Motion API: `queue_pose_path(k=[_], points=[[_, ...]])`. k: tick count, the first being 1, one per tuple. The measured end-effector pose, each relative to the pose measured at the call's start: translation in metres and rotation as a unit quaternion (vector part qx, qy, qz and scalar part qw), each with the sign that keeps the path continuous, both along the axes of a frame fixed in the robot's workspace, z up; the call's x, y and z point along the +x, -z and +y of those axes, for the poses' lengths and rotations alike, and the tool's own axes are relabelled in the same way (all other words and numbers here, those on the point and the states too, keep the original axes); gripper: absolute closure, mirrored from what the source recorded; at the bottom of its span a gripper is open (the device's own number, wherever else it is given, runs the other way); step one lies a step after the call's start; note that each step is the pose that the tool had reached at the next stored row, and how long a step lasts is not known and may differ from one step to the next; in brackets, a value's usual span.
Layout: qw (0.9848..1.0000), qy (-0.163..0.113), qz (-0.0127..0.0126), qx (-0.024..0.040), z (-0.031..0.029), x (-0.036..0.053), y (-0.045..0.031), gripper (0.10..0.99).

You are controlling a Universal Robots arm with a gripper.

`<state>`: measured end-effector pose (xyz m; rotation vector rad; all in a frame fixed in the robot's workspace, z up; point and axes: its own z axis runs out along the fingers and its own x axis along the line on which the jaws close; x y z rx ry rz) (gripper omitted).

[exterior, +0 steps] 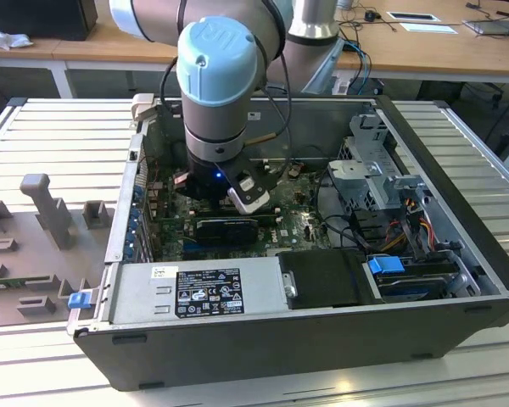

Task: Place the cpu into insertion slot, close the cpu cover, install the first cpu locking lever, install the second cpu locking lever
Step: 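Install the second cpu locking lever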

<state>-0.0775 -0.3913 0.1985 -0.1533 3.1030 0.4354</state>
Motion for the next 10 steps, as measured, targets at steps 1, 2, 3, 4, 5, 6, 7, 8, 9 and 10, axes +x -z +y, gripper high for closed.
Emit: queue_pose_path(k=[1, 2, 3, 4, 5, 6, 7, 8, 9, 10], points=[[1.0000, 0.000, 0.0001, -0.0001, 0.0000, 0.0000, -0.0115, 0.980], [1.0000, 0.000, 0.0001, 0.0000, 0.0001, 0.0000, -0.0159, 0.980], [1.0000, 0.000, 0.0002, 0.0000, 0.0001, 0.0000, -0.0201, 0.980], [1.0000, 0.000, 0.0002, 0.0000, 0.0001, 0.0000, -0.0226, 0.980], [1.0000, 0.000, 0.0003, -0.0001, 0.0001, 0.0000, -0.0270, 0.980], [1.0000, 0.000, 0.0003, -0.0002, 0.0001, -0.0001, -0.0301, 0.980], [1.0000, 0.000, 0.0004, -0.0004, 0.0001, 0.0000, -0.0357, 0.980], [1.0000, 0.000, 0.0004, -0.0004, 0.0001, 0.0000, -0.0371, 0.980], [1.0000, 0.000, 0.0004, -0.0003, 0.0001, 0.0000, -0.0371, 0.980], [1.0000, 0.000, 0.0003, -0.0002, 0.0001, 0.0000, -0.0371, 0.980]])
